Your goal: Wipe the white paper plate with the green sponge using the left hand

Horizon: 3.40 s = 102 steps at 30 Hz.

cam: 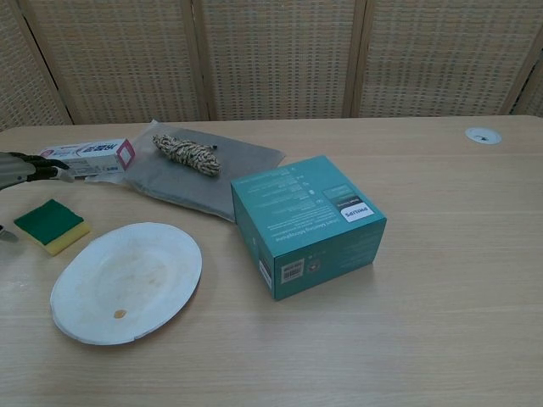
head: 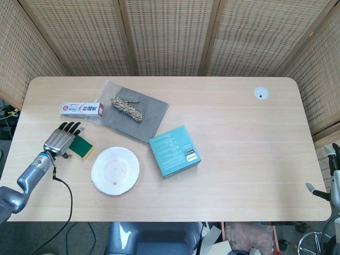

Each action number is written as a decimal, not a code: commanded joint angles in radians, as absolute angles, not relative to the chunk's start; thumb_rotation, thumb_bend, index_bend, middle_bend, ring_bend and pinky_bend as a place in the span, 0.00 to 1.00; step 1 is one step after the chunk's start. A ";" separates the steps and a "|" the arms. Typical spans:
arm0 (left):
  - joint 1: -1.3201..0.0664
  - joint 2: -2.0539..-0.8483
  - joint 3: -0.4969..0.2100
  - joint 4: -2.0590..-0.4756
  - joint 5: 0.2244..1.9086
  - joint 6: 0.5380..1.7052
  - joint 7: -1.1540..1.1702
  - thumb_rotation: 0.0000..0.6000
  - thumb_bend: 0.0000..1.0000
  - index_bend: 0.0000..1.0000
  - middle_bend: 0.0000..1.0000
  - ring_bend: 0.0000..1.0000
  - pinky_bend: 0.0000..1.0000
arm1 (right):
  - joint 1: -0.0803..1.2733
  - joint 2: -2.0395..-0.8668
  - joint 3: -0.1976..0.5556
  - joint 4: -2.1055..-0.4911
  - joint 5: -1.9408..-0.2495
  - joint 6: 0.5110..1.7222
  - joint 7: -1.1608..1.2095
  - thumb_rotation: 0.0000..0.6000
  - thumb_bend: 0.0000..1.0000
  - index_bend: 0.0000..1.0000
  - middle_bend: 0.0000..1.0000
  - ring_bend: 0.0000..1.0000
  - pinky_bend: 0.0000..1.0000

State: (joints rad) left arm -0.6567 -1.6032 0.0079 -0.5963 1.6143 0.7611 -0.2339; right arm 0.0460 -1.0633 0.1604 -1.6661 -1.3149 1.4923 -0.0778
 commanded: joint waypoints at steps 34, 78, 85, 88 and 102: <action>-0.679 -1.483 0.131 -0.908 1.706 1.091 -0.498 1.00 0.30 0.60 0.47 0.38 0.48 | 0.050 -1.065 0.156 -1.660 -1.312 1.480 -0.066 1.00 0.00 0.04 0.00 0.00 0.00; -0.655 -1.623 0.203 -0.964 1.730 1.052 -0.732 1.00 0.30 0.60 0.47 0.38 0.43 | 0.055 -1.060 0.158 -1.660 -1.294 1.464 -0.060 1.00 0.00 0.04 0.00 0.00 0.00; -0.647 -1.644 0.210 -0.921 1.731 1.062 -0.767 1.00 0.30 0.60 0.47 0.38 0.43 | 0.058 -1.061 0.159 -1.659 -1.290 1.459 -0.063 1.00 0.00 0.04 0.00 0.00 0.00; -0.647 -1.645 0.208 -0.916 1.732 1.073 -0.778 1.00 0.30 0.60 0.47 0.38 0.43 | 0.058 -1.061 0.159 -1.659 -1.289 1.459 -0.065 1.00 0.00 0.04 0.00 0.00 0.00; -0.670 -1.591 0.143 -0.994 1.695 1.116 -0.806 1.00 0.30 0.59 0.47 0.38 0.43 | 0.057 -1.059 0.157 -1.663 -1.293 1.462 -0.065 1.00 0.00 0.04 0.00 0.00 0.00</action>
State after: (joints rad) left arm -0.6655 -1.5894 0.1424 -0.9902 1.7005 1.1306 -0.8054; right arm 0.0570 -1.0594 0.1572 -1.6635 -1.2927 1.4622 -0.0649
